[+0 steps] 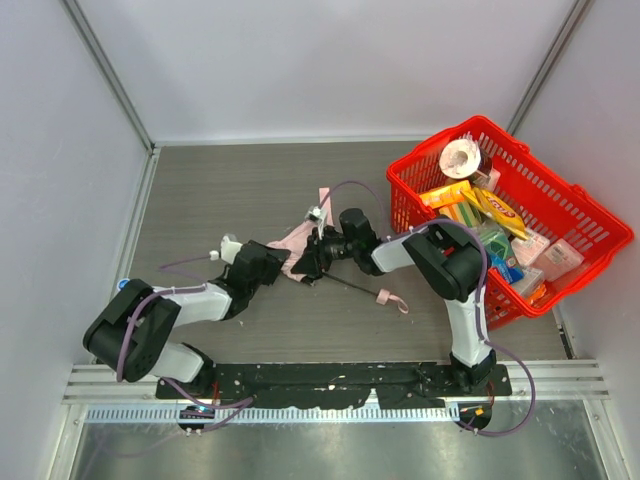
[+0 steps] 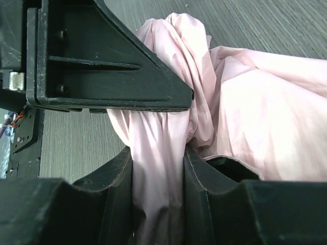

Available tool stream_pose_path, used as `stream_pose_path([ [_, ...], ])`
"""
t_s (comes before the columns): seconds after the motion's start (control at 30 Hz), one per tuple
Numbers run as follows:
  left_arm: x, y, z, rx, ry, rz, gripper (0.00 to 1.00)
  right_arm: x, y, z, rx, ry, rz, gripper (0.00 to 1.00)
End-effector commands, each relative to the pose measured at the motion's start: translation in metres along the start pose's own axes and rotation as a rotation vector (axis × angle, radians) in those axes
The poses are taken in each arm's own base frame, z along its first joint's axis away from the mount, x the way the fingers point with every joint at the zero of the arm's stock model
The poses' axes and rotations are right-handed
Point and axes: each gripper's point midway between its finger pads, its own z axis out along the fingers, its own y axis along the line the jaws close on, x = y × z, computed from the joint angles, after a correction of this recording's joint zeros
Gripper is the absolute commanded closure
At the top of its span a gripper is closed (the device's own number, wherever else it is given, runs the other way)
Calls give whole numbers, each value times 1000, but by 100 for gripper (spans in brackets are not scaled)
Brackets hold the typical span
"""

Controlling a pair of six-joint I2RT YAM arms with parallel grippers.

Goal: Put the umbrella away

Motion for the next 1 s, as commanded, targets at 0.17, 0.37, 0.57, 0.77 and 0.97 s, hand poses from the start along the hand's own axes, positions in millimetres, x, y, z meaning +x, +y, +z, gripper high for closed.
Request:
stream_pose_path([
  [0.17,9,81,0,-244,47,200,100,114,-10,-22,148,355,355,99],
  [0.37,26,94,-11,-320,150,156,100,47,-11,-42,424,336,157,30],
  [0.57,27,95,-19,-346,165,152,100,-10,17,-56,670,281,-286,22],
  [0.77,30,95,-23,-364,190,145,100,-37,22,-56,808,163,-545,22],
  [0.97,35,100,-27,-399,217,115,100,-36,24,-31,773,143,-626,21],
])
